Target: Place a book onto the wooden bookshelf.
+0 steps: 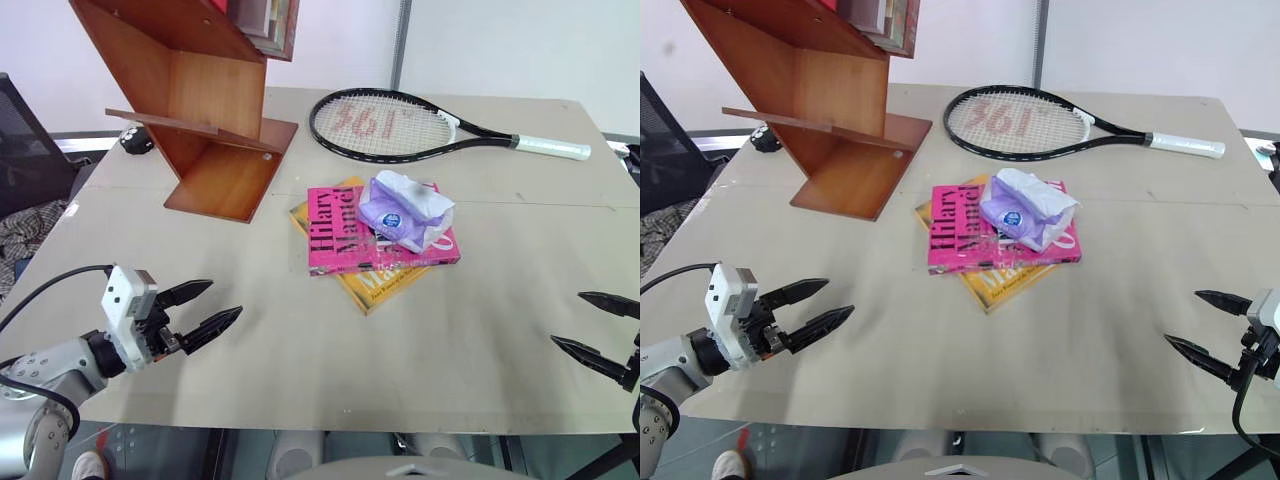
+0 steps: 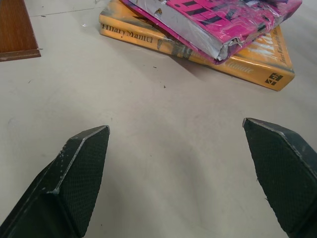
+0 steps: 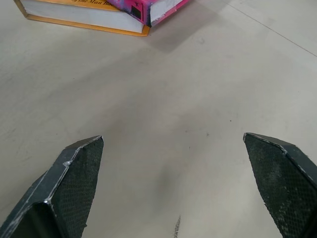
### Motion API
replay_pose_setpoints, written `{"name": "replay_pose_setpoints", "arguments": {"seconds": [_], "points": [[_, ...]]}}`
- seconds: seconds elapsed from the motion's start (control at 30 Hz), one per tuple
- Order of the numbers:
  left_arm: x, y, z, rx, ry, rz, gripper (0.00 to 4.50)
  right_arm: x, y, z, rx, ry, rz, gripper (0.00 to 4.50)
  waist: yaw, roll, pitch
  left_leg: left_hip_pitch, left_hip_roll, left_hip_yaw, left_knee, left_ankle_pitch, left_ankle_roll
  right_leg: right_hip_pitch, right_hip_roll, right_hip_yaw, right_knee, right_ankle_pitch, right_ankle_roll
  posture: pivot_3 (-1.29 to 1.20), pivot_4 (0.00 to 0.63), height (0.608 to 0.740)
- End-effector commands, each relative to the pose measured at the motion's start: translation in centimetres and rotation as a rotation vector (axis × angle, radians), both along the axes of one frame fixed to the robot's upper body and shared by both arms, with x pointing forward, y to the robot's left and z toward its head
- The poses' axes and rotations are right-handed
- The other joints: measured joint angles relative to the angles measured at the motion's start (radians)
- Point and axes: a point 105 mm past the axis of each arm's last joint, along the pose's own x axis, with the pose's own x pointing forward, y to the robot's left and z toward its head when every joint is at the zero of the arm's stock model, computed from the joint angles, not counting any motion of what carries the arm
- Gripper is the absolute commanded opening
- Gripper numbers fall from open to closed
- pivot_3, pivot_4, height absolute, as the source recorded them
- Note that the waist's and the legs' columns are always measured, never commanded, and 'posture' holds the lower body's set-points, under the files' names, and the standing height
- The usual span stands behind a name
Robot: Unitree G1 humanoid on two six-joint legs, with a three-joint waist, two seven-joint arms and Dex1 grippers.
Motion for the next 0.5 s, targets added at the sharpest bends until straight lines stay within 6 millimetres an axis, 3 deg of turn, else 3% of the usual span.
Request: {"name": "replay_pose_setpoints", "arguments": {"seconds": [0.03, 0.1, 0.17, 0.37, 0.5], "points": [[0.7, -1.3, 2.2, 0.004, -0.093, -0.066, 4.45, 2.0, 1.8, 2.4, 0.025, -0.147, 0.005, 4.5, 0.0, 0.0, 0.0, 0.0, 0.0, 0.0, 0.0, 0.0, 0.0, 0.0, 0.0, 0.0, 0.0, 0.0, 0.0, 0.0, 0.15, 0.74], [1.2, -3.8, 4.4, -0.054, -0.173, -0.165, 4.45, 4.2, 5.8, 4.5, 0.079, -0.23, 0.03, 4.5, -0.006, 0.0, 0.002, 0.0, 0.001, 0.0, 0.0, 0.0, 0.0, 0.0, 0.001, 0.0, 0.0, 0.0, 0.0, 0.0, 0.15, 0.74], [0.8, -5.2, 5.4, -0.073, -0.203, -0.248, 4.45, 5.4, 8.4, 5.7, 0.087, -0.264, 0.072, 4.5, -0.009, 0.001, 0.002, 0.0, 0.002, -0.001, 0.003, 0.0, 0.0, -0.001, 0.003, 0.001, 0.001, 0.003, -0.001, 0.0, 0.15, 0.74], [-0.4, -7.1, 6.9, -0.08, -0.27, -0.38, 4.45, 9.1, 12.2, 7.9, 0.096, -0.272, 0.116, 4.5, -0.004, 0.002, 0.001, -0.001, 0.002, 0.0, 0.003, 0.0, 0.0, -0.002, 0.003, 0.001, 0.001, 0.006, -0.005, 0.0, 0.15, 0.74], [-0.6, -7.9, 7.7, -0.076, -0.296, -0.426, 4.45, 11.7, 14.4, 7.2, 0.018, -0.209, 0.16, 4.5, -0.001, 0.002, 0.001, -0.002, 0.001, -0.001, 0.001, 0.0, 0.0, -0.003, 0.003, 0.001, 0.0, 0.005, -0.005, 0.0, 0.15, 0.74]]}}
